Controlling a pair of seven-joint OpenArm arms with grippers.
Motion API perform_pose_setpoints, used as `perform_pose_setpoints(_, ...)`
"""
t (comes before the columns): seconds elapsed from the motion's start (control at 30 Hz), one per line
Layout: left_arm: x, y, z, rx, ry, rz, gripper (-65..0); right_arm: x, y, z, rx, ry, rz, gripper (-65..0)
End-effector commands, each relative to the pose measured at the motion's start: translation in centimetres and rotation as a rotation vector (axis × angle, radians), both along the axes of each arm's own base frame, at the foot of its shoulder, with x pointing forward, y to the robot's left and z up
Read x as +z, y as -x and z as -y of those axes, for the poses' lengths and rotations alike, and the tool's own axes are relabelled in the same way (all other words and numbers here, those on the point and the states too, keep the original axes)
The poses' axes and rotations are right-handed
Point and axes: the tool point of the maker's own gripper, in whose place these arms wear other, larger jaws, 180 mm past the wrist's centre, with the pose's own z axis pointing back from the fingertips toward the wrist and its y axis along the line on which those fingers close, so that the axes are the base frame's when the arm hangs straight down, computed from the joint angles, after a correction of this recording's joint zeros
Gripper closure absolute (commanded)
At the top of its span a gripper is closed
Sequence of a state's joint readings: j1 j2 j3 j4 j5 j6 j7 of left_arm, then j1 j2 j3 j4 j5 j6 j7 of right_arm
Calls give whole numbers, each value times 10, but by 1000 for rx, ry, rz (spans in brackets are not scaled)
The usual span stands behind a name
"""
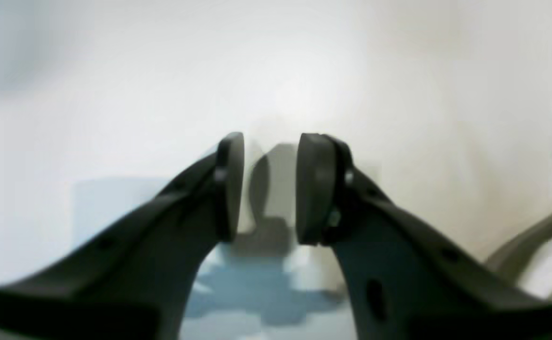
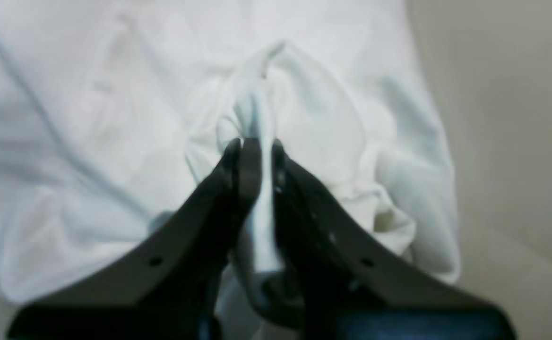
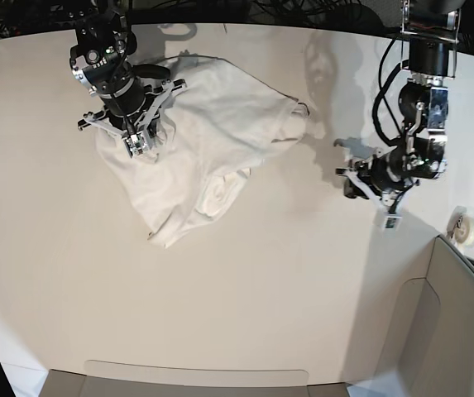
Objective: Layout the t-shirt on the table in an organized manner, then fold the t-shirt properly
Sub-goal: 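Grasp the shirt fabric with the left gripper beside the right gripper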
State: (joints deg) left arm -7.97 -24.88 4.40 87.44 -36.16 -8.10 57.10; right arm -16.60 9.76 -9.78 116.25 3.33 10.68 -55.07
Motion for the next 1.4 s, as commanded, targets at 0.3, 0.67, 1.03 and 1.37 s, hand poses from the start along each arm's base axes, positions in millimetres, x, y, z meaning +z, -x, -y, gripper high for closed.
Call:
perform_pose_setpoints(0.3, 45, 102, -3, -177, 34, -9, -208, 16, -14, -12, -3, -50, 62, 0)
perform_pose_setpoints(0.67, -17, 193, 49, -75, 260, -230, -260, 15, -12, -14, -1, -54, 58, 0)
perform_pose_setpoints(1.03, -15, 181, 107, -74, 417, -240, -257, 9, -4, -13, 0, -50, 35, 0)
perform_pose_setpoints(1.37, -38, 199, 170, -62, 587, -437, -257, 9, -3, -7, 6, -29, 37, 0)
